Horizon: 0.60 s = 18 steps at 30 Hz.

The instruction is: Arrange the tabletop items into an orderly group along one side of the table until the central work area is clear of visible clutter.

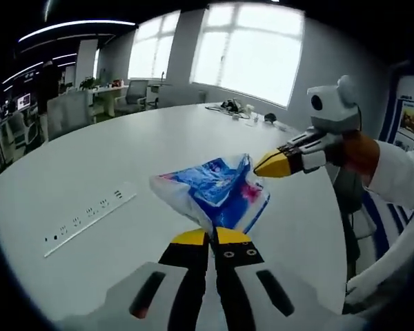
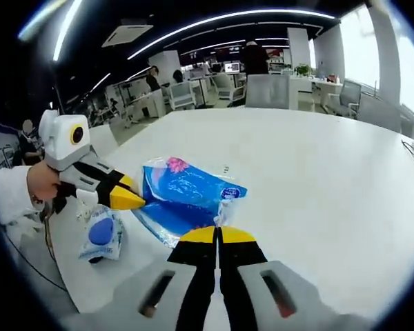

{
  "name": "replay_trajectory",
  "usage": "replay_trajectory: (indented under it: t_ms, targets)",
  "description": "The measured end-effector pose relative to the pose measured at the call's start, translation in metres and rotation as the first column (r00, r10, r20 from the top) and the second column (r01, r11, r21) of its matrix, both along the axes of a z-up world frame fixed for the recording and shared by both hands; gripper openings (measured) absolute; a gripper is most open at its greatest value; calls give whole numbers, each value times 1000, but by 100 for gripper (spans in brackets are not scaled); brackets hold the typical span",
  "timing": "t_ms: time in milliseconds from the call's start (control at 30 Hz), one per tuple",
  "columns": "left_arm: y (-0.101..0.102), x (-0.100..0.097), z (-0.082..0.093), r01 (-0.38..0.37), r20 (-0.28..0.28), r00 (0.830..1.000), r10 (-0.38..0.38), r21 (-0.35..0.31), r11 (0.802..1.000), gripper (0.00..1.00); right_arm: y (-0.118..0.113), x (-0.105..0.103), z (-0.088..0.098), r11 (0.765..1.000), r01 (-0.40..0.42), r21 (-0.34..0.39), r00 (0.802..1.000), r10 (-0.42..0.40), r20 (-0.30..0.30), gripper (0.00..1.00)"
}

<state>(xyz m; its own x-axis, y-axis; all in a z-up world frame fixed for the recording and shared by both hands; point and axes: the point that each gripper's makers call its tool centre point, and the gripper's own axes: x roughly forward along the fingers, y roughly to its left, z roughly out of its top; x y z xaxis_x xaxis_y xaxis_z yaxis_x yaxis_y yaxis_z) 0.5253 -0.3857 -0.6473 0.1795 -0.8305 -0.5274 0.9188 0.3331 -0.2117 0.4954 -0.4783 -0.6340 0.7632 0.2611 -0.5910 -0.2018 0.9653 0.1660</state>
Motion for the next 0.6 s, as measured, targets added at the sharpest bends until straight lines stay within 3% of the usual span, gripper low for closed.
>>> replay_trajectory:
  t_ms: [367,600]
  targets:
    - [-12,19,-55,-70,-125,989,77,59,996,0,-22,20,-55,1000,30,8,996,-29,-80,0]
    - [-18,16,-75,-77,-180,979,91,80,994,0,-27,26,-70,999,35,0,994,-35,-102,0]
